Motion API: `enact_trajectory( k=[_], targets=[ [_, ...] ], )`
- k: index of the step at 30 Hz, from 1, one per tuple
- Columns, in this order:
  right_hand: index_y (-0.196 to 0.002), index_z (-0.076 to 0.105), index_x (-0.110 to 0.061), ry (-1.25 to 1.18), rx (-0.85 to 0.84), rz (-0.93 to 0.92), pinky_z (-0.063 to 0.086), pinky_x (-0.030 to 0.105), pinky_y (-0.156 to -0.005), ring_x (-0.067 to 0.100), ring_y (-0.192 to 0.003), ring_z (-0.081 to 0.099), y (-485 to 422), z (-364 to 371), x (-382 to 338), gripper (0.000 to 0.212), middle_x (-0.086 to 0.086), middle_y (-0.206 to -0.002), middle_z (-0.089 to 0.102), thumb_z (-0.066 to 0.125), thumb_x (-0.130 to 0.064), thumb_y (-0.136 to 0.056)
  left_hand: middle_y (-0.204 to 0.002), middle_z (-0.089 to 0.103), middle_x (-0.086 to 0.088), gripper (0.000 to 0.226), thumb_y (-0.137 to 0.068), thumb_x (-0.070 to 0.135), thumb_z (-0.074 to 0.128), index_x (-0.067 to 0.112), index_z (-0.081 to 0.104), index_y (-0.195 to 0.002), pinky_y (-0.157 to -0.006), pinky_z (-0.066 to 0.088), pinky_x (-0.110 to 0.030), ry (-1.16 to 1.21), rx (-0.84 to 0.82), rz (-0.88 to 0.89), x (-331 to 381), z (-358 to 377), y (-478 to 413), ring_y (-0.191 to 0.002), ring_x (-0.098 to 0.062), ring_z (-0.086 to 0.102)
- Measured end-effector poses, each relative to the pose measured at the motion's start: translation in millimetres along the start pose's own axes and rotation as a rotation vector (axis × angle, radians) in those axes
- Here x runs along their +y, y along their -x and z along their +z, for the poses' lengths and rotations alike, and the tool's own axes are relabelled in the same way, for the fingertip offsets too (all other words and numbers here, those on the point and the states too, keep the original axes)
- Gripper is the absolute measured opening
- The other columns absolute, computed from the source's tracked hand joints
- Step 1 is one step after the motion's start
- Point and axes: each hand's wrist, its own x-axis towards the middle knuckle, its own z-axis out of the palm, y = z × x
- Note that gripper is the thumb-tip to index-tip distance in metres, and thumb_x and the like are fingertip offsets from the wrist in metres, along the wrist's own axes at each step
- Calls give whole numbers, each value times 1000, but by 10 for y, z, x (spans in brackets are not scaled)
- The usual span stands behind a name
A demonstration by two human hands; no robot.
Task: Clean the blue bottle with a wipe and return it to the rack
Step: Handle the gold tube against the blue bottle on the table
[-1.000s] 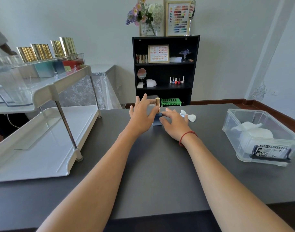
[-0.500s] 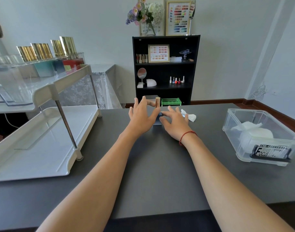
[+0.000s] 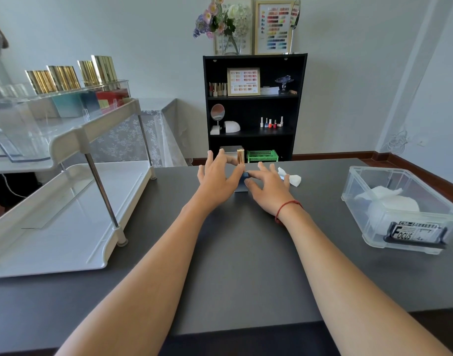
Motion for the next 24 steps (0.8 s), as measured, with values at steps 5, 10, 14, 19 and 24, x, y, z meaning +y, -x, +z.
enact_trajectory(
  k=[5,10,14,19,24],
  targets=[
    [-132,52,-30,-6,2,4,-11,54,-114,25,-148,-1,-2,5,3,34,3,-158,19,41,-32,-99,-158,17,-5,26,-98,30,40,24,54,-120,-117,-6,-48,6,-18,1,25,0,5,-148,-22,-5],
    [-132,52,-31,-13,2,-2,-11,54,-114,24,-148,-1,1,2,10,34,3,-158,19,42,-32,-99,-157,21,-5,19,-94,42,47,28,52,-107,-116,-2,-49,-4,15,-4,-3,5,11,-148,-23,0],
    [-130,53,-32,-23,6,-1,-11,53,-114,24,-148,0,2,2,10,33,3,-158,20,42,-32,-99,-158,20,-6,20,-97,32,43,27,56,-112,-116,-3,-48,20,-1,18,-3,3,3,-148,-22,-1],
    [-130,54,-31,-32,7,3,-12,53,-114,24,-148,0,3,-5,10,33,2,-158,19,43,-33,-98,-157,21,-5,27,-97,37,43,25,56,-118,-116,-3,-49,0,-4,27,-1,10,11,-148,-22,0],
    [-125,58,-28,-103,57,2,-10,52,-115,23,-148,4,11,-10,14,32,2,-157,23,51,-33,-95,-157,22,-6,27,-97,38,43,24,58,-116,-116,-3,-51,-33,-4,28,-10,6,-1,-148,-24,0]
  ],
)
